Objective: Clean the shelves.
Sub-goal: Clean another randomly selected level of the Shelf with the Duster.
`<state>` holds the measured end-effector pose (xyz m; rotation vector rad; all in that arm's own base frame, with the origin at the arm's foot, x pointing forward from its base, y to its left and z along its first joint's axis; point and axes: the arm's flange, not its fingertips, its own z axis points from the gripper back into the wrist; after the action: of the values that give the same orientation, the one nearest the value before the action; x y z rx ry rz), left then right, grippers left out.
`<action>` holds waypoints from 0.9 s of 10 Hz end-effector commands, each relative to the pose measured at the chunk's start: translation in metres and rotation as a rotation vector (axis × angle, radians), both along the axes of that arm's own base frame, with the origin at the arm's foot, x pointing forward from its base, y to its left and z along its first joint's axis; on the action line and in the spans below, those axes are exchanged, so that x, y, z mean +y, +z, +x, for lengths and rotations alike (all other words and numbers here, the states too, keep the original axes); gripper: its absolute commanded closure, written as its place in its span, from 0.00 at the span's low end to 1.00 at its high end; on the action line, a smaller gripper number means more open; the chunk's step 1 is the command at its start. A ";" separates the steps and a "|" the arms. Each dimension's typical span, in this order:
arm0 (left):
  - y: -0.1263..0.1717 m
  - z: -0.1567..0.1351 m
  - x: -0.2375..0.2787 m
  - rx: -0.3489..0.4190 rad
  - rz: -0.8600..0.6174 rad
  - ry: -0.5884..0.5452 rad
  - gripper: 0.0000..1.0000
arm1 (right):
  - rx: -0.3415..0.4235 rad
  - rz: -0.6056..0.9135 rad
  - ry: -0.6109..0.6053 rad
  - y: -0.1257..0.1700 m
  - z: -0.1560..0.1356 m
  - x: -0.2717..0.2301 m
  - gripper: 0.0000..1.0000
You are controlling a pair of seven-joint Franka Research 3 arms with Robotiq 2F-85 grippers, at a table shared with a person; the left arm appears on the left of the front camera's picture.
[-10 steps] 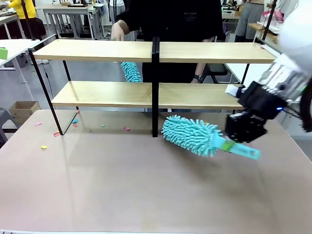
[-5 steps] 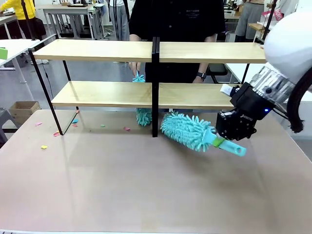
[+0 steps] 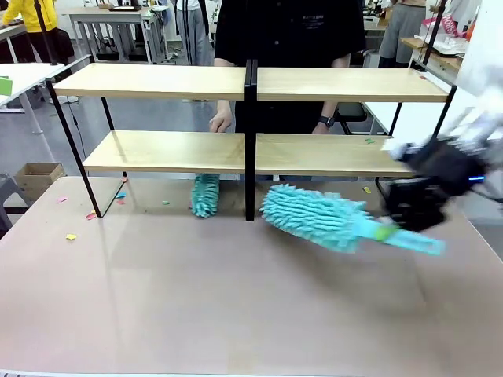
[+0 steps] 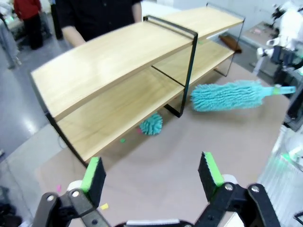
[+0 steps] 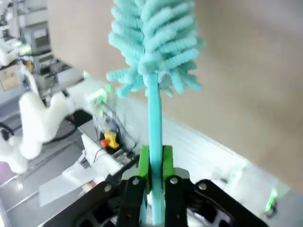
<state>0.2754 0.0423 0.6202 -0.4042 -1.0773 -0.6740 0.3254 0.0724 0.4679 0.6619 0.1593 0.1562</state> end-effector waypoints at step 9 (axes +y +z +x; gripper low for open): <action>-0.001 0.000 -0.001 0.005 0.006 0.009 0.00 | 0.117 0.084 0.034 0.028 -0.078 -0.131 0.88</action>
<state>0.2754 0.0422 0.6202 -0.4039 -1.0772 -0.6741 0.2435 -0.0556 0.4922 0.7355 0.3095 0.1306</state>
